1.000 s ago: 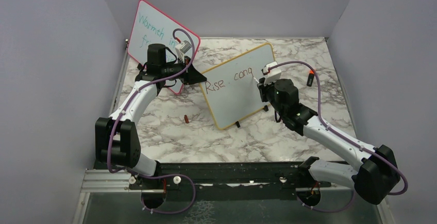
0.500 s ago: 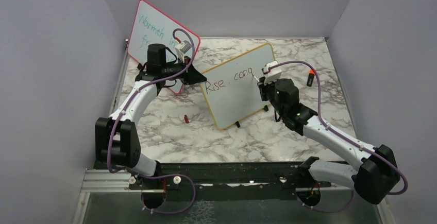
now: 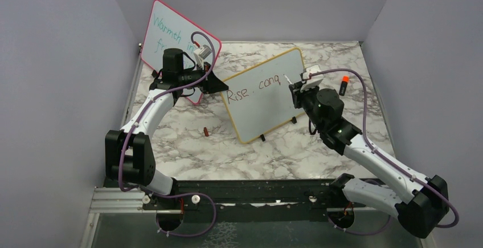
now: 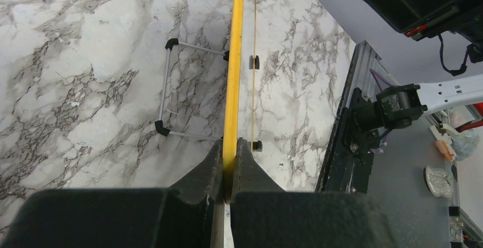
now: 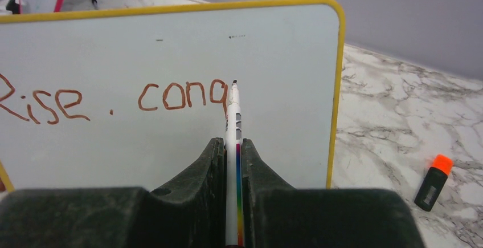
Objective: Write a sentence on the whiteboard
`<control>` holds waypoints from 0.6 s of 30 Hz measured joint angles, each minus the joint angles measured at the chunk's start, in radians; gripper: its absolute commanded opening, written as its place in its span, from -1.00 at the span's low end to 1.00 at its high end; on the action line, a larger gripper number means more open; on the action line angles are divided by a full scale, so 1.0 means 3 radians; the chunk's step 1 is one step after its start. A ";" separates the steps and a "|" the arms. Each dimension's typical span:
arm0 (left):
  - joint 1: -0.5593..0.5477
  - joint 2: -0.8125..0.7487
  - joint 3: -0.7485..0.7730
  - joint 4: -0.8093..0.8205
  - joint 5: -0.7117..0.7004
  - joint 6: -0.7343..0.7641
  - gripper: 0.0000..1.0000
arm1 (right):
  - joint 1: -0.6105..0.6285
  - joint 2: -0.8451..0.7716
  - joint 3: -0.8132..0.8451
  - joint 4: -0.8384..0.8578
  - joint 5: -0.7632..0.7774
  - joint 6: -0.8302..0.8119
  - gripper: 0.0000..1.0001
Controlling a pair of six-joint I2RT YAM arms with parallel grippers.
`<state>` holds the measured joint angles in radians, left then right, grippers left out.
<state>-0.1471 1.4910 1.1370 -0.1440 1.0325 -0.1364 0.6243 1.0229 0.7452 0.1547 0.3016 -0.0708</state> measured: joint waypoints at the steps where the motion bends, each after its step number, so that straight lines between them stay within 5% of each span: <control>1: 0.0000 0.0000 0.0000 0.0000 0.0000 0.0000 -1.00 | 0.0000 -0.0050 0.0000 0.0000 0.0000 0.0000 -0.99; 18: 0.0032 0.0137 0.0287 -0.0342 0.0069 0.0179 -1.00 | 0.0000 -0.0212 -0.0008 -0.0099 -0.0019 -0.0001 -0.99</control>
<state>-0.1375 1.5322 1.2232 -0.2466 1.0531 -0.0826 0.6243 0.9592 0.7429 0.1249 0.2958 -0.0711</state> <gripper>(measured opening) 0.029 0.165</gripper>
